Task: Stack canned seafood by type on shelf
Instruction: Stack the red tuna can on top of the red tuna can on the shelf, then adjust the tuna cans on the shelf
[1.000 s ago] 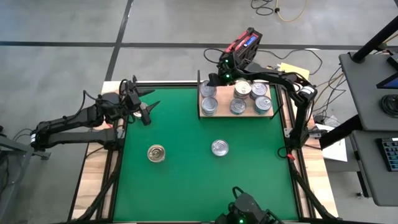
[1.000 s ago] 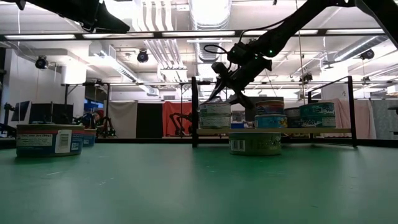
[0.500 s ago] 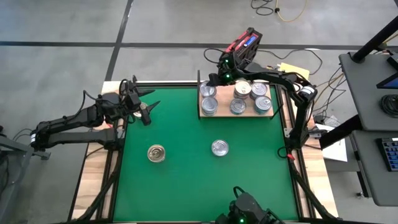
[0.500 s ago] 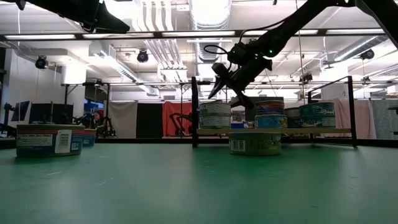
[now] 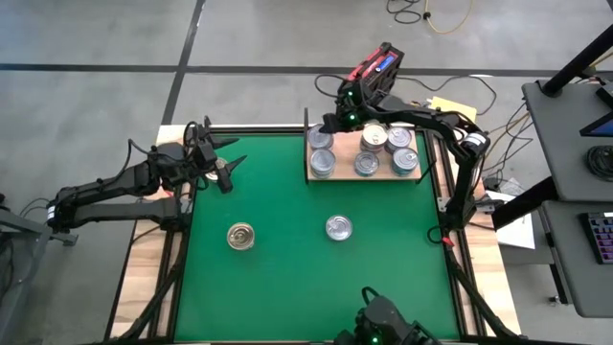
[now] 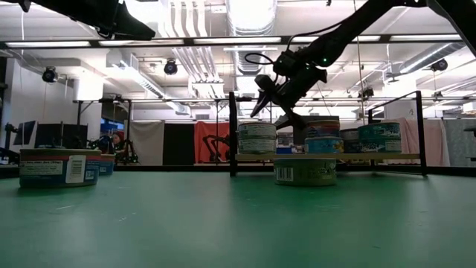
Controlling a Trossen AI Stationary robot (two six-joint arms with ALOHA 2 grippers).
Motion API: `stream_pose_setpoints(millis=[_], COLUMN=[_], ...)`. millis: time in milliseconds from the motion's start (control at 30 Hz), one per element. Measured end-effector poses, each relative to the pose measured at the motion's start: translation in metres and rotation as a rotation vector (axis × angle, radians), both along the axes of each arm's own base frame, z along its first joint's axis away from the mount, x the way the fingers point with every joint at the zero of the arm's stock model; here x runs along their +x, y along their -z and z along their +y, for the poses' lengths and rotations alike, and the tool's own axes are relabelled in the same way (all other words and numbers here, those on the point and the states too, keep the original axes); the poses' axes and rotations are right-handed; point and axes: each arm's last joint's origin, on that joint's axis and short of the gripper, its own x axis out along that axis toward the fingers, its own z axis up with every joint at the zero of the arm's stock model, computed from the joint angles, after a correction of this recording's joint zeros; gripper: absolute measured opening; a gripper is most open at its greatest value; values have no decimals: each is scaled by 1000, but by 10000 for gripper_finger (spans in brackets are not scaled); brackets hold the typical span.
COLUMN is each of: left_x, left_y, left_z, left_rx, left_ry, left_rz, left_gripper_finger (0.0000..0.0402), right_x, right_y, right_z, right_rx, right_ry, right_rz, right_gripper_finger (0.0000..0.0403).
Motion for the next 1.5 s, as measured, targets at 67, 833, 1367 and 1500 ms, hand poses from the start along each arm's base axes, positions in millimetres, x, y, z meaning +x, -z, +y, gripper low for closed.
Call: stream_pose_setpoints(millis=[67, 833, 1367, 1500], left_x=[0, 13, 16, 19], left_y=[0, 8, 10, 12], left_z=[0, 3, 4, 4], left_rx=[-2, -82, -204, -242], left_ry=[0, -13, -38, -27], left_rz=[-1, 20, -43, -48], left_gripper_finger=[229, 229, 229, 229], right_x=[-1, -2, -2, -9], right_y=[0, -48, -91, -81], right_z=[-1, 30, 174, 200], right_rx=[-1, -153, -578, -621], right_ry=[4, -88, -399, -392], right_rz=[0, -61, 220, 274], right_gripper_finger=[304, 285, 213, 179])
